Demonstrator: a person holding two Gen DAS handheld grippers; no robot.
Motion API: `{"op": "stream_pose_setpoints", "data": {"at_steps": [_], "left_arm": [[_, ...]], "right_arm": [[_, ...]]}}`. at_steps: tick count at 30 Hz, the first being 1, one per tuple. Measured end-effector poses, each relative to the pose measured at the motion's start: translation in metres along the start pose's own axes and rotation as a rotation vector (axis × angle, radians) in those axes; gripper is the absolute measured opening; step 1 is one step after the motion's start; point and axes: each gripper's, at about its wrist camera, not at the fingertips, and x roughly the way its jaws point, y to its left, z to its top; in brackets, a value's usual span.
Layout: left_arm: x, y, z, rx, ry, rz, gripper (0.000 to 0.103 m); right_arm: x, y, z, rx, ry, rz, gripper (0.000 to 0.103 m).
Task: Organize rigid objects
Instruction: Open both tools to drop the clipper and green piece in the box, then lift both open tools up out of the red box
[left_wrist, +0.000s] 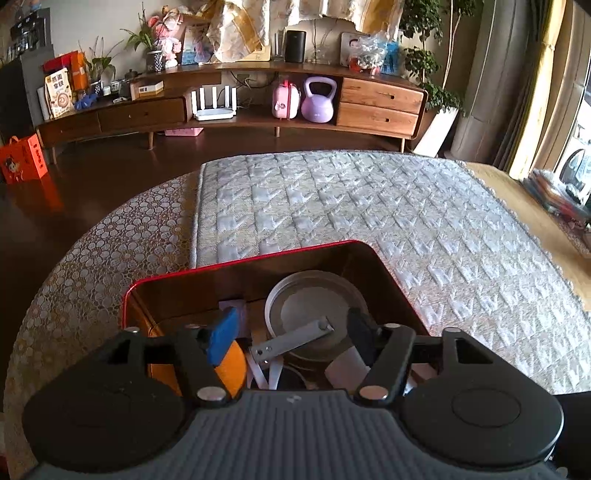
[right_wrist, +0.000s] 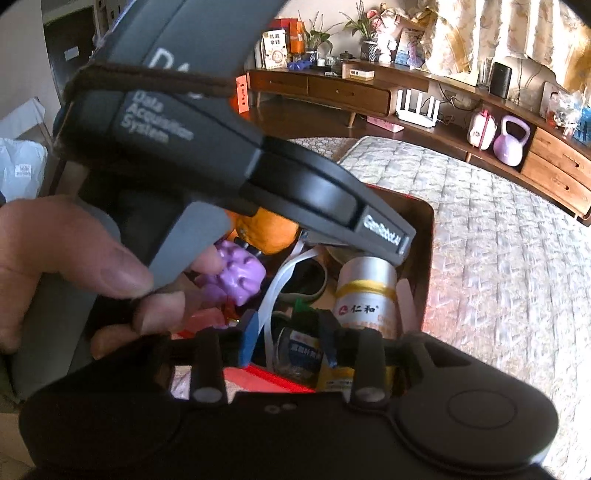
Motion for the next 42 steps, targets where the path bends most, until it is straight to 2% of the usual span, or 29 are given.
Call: {"op": "stream_pose_setpoints", "data": {"at_steps": [3,5,13,17,27,37,39,41,42], "left_arm": [[-0.007,0.000,0.000,-0.013,-0.008,-0.001,0.068],[-0.012,0.000,0.000,-0.019,-0.015,-0.005,0.073],[-0.039,0.000,-0.001,-0.019,-0.056,0.013,0.075],[-0.052,0.001,-0.003,-0.020,-0.071,0.023,0.080],[-0.086,0.002,-0.021,0.004,-0.105,0.047,0.081],[-0.119,0.001,-0.038,-0.011,-0.129,0.021,0.085],[-0.124,0.000,-0.042,-0.019,-0.129,0.010,0.090],[-0.129,0.000,-0.045,-0.031,-0.135,-0.003,0.101],[-0.131,-0.001,-0.047,-0.033,-0.139,-0.011,0.101]], "right_arm": [[-0.007,-0.001,-0.002,0.014,-0.013,0.005,0.044],[-0.012,-0.001,-0.002,0.019,-0.025,0.001,0.050],[-0.033,-0.003,-0.005,0.044,-0.067,-0.024,0.066],[-0.046,-0.011,-0.006,0.087,-0.091,-0.024,0.076],[-0.078,-0.032,-0.010,0.175,-0.172,-0.076,0.101],[-0.106,-0.048,-0.024,0.254,-0.230,-0.111,0.103],[-0.110,-0.047,-0.025,0.249,-0.238,-0.115,0.103],[-0.113,-0.046,-0.025,0.244,-0.251,-0.119,0.103],[-0.115,-0.045,-0.027,0.240,-0.255,-0.123,0.103]]}}
